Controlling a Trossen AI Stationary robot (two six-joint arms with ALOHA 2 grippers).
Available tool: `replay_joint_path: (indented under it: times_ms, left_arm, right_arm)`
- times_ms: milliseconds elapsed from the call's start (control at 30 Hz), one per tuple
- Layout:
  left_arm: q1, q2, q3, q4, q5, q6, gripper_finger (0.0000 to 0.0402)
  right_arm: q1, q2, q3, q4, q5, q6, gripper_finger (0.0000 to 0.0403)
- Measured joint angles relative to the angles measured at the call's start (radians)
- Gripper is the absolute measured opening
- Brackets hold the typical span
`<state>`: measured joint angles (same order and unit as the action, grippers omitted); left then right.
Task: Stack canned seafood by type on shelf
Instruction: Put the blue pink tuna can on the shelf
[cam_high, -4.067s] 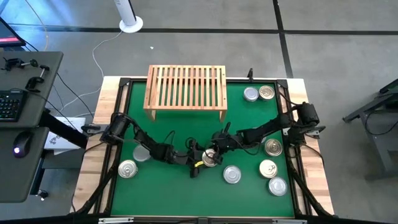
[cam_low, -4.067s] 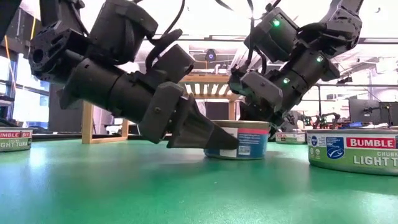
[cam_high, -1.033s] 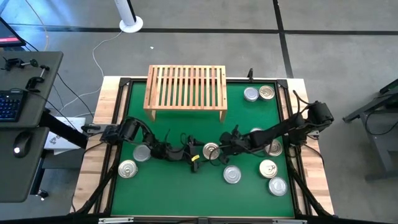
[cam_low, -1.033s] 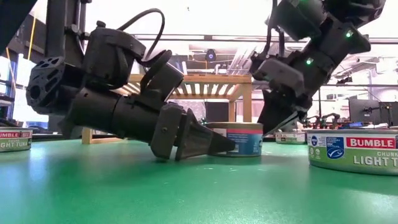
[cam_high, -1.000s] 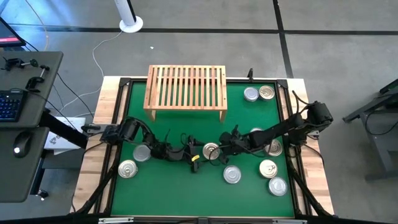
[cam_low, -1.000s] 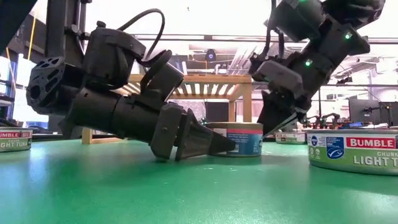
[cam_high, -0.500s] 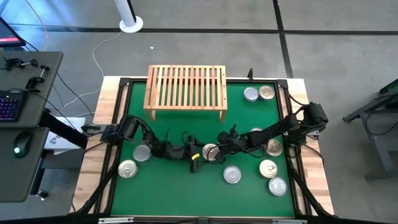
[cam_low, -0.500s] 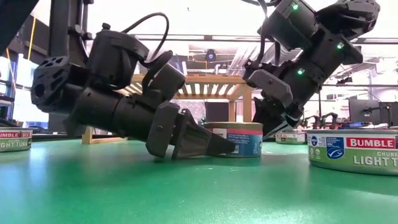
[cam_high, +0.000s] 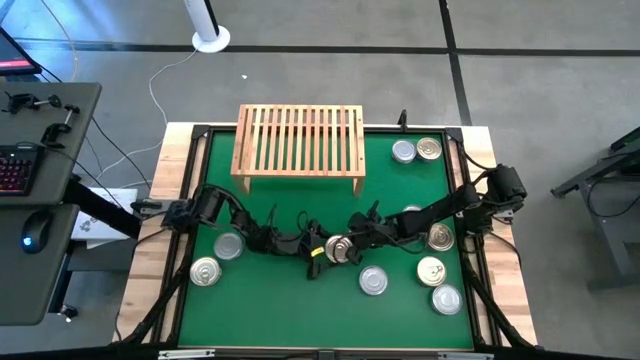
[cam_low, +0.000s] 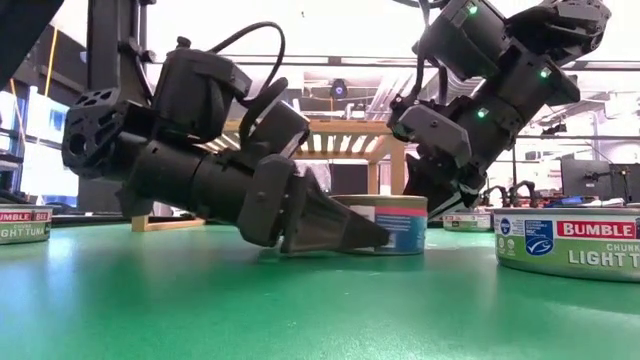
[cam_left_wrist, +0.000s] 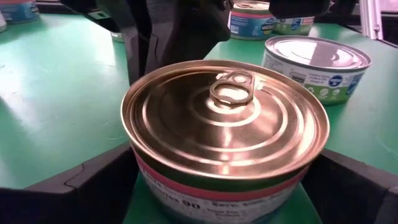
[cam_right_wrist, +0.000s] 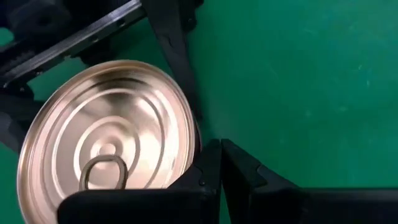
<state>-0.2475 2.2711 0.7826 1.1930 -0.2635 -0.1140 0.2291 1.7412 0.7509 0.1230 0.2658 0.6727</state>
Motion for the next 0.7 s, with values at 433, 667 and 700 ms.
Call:
replay_joint_path:
  times_ms: [433,667,700]
  left_arm:
    - [-0.072,0.005,0.117,-0.105,-0.175,-0.023,0.0378]
    - [-0.177,-0.051,0.114,-0.132,-0.427,-0.027,0.0364]
    - [-0.192,-0.073,0.114,-0.157,-0.469,-0.027,0.0364]
  right_arm:
    - [0.005,-0.026,0.002,-0.030,0.015,-0.045,0.0003]
    - [0.066,-0.171,0.002,-0.292,0.170,0.002,0.0003]
    - [0.078,-0.195,0.002,-0.334,0.194,0.014,0.0003]
